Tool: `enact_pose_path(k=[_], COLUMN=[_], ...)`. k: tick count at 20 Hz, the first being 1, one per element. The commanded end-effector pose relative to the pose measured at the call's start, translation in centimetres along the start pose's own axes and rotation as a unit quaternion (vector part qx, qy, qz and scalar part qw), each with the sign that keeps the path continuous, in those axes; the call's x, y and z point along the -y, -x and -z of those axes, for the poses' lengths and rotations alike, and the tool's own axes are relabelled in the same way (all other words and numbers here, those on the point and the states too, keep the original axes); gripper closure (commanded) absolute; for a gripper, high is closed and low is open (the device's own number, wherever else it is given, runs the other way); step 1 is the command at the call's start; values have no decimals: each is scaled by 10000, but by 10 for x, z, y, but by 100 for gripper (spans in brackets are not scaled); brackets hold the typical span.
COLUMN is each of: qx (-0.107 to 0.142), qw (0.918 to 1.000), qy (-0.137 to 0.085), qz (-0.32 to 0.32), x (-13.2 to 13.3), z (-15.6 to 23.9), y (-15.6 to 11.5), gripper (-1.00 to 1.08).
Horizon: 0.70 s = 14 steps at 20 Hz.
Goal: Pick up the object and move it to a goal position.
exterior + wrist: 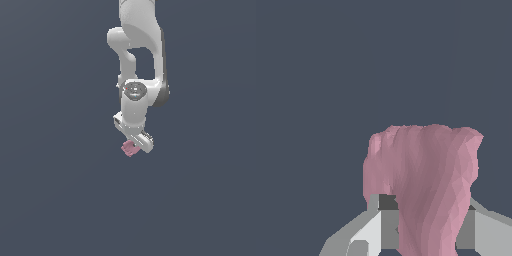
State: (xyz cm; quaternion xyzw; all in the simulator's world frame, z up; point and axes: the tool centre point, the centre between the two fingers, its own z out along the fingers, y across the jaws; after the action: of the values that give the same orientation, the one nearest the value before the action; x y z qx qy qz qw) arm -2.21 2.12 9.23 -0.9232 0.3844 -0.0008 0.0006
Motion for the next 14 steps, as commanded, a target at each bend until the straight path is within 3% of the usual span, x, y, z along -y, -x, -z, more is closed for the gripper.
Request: enact_pose_path(k=[1,14], qx=[-3,0], qw=[10000,10000], qy=[-1,8], qz=[-3,-3], x=[-3,-16], z=[17,127], y=[-13,-96], gripper=[108,108])
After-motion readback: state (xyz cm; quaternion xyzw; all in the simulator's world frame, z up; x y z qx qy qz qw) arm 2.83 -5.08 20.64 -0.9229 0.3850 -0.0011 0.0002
